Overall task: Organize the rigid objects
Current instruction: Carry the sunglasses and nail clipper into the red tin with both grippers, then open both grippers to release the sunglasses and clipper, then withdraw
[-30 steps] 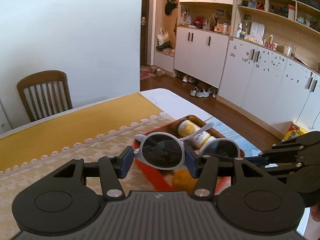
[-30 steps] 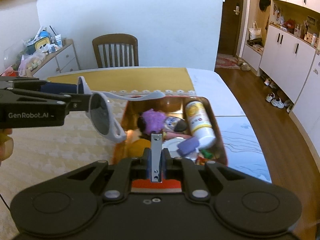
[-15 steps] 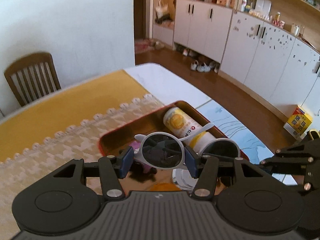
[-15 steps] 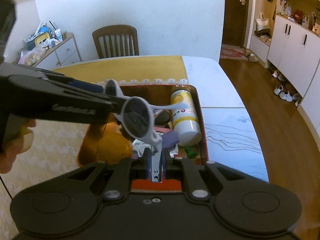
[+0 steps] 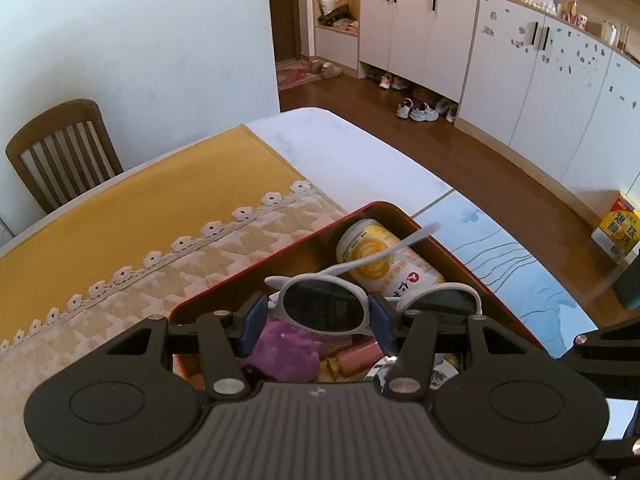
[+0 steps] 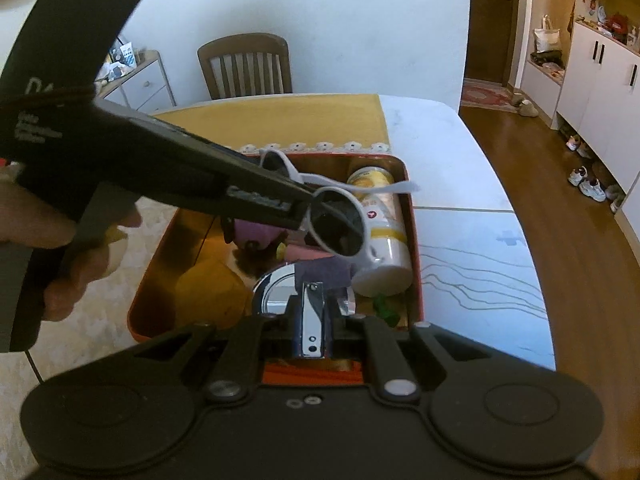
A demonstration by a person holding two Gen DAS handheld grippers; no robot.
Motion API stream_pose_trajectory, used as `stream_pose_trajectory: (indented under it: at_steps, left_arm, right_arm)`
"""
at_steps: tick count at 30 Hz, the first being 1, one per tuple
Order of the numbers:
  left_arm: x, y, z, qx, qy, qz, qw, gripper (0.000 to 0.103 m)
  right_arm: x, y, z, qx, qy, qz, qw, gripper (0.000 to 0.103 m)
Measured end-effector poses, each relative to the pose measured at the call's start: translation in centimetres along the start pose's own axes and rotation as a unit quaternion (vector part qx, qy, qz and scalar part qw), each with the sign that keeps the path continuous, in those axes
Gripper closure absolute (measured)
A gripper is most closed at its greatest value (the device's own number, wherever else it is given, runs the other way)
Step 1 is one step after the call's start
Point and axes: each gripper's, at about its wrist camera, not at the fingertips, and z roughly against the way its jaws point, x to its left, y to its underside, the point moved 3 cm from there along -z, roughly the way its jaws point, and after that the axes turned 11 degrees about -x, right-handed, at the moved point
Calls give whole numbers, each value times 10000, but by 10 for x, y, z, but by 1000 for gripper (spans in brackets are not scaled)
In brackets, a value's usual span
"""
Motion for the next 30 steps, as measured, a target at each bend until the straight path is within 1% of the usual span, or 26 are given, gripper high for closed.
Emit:
stream_pose_trajectory:
  at_steps: [4,5,6,8,11,15,18,21,27,30]
  left_arm:
    - [-1,2,-8,57,5,29,10000,49]
    - [-1,3,-10,66,13,55,10000,51]
    - [0,3,-11,86,18,68,9999,55]
    - [1,4,-14,96,9,93,9999,55]
    - [6,5,-14,119,28,263,9996,55]
    - [10,7,-13,95,35,343,9994,55]
    - [13,7,-9,68,64,442,9990,54]
    - [14,9,-3,27,75,477,9988,51]
    - [17,13,15,-85,132,508,9986,51]
    - [19,15,27,-171,172,520,9984,51]
  right_arm:
    - [-1,2,-5,43,-34,28,10000,93]
    - [-1,3,-5,46,-34,44,10000,93]
    - [-2,3,-6,54,-35,46,10000,93]
    - [-4,4,-7,64,-35,31,10000,93]
    - [-6,4,-7,60,-2,-25,10000,89]
    - [-7,4,-7,77,25,-85,9999,85]
    - [-7,3,-4,69,60,-100,9999,84]
    - [-7,2,0,54,110,-124,9998,83]
    - [-4,-3,7,-14,231,-201,9995,80]
    - [-1,-6,13,-92,296,-257,9992,75]
